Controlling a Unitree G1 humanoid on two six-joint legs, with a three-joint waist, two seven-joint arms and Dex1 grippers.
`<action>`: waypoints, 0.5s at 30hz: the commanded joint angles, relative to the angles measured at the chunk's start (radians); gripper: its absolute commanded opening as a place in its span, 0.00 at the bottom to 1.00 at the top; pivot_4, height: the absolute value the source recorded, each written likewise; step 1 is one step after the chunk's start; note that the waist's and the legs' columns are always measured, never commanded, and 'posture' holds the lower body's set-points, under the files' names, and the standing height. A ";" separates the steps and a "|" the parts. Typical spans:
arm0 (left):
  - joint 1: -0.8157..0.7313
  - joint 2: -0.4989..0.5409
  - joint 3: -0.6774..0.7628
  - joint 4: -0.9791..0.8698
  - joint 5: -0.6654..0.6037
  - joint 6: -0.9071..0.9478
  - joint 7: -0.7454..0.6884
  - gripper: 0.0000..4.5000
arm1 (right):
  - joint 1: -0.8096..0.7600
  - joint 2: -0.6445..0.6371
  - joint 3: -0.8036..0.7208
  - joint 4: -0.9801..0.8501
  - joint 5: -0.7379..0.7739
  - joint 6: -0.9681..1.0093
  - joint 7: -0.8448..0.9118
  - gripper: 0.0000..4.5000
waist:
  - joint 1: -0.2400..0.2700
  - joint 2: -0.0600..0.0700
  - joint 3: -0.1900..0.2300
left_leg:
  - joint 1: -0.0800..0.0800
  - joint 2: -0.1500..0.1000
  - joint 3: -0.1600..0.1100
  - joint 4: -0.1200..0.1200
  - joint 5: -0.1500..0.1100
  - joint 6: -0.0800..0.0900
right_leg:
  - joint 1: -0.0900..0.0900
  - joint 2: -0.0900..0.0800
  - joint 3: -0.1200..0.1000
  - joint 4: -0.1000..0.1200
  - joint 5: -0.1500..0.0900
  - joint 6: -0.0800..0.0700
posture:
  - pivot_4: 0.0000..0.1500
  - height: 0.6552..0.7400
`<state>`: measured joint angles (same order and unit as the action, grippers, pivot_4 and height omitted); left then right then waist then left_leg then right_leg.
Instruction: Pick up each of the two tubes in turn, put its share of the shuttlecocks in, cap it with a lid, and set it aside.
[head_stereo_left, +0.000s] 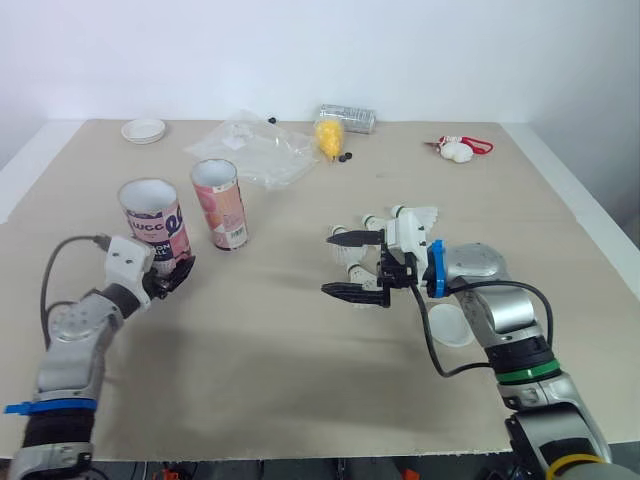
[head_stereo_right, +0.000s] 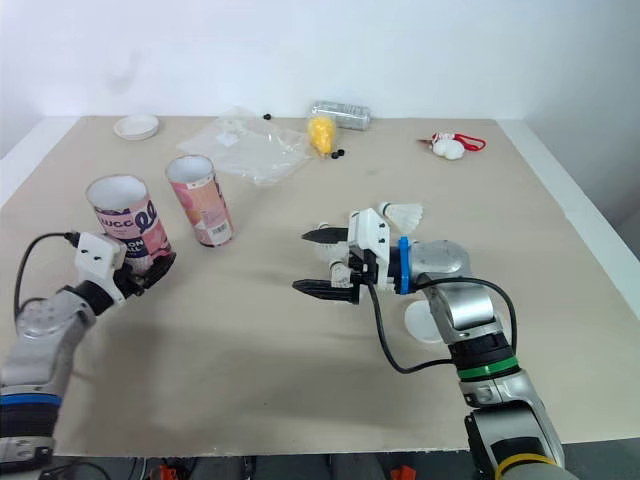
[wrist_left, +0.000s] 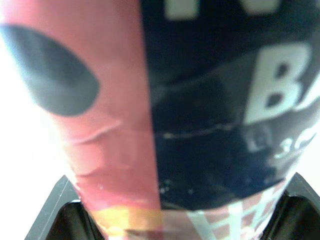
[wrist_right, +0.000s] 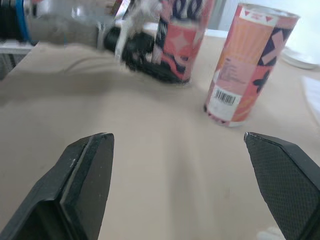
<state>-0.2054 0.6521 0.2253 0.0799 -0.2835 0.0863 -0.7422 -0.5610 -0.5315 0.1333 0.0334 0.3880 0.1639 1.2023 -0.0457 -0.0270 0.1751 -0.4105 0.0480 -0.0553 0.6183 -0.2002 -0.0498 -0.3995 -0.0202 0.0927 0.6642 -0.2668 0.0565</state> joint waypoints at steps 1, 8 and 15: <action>0.040 0.054 -0.042 -0.103 -0.031 -0.012 -0.139 0.69 | 0.021 -0.025 -0.053 -0.080 0.036 0.017 -0.008 1.00 | 0.000 0.001 0.001 | 0.000 0.000 0.000 0.000 0.000 0.000 | 0.000 0.000 0.000 0.000 0.000 0.000 | 1.00 1.00; 0.078 0.171 -0.165 -0.180 -0.001 -0.015 -0.351 0.69 | 0.086 -0.050 -0.083 -0.170 0.050 0.061 -0.056 1.00 | 0.000 0.003 0.004 | -0.001 0.000 0.000 -0.001 -0.001 0.000 | -0.003 0.001 0.000 0.001 -0.002 -0.001 | 1.00 1.00; -0.082 0.277 -0.331 -0.208 0.050 0.107 -0.515 0.69 | 0.167 -0.077 -0.122 -0.297 0.069 0.110 -0.131 1.00 | 0.005 0.003 0.004 | -0.001 0.000 0.001 0.000 0.000 0.000 | -0.003 0.001 0.000 0.001 -0.005 0.005 | 1.00 1.00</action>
<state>-0.2596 0.9124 -0.0811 -0.1035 -0.2430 0.1730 -1.2180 -0.3957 -0.5964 0.0508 -0.2032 0.4296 0.2613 1.0919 -0.0404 -0.0238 0.1792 -0.4127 0.0482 -0.0550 0.6184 -0.2006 -0.0496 -0.4023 -0.0195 0.0924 0.6655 -0.2724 0.0617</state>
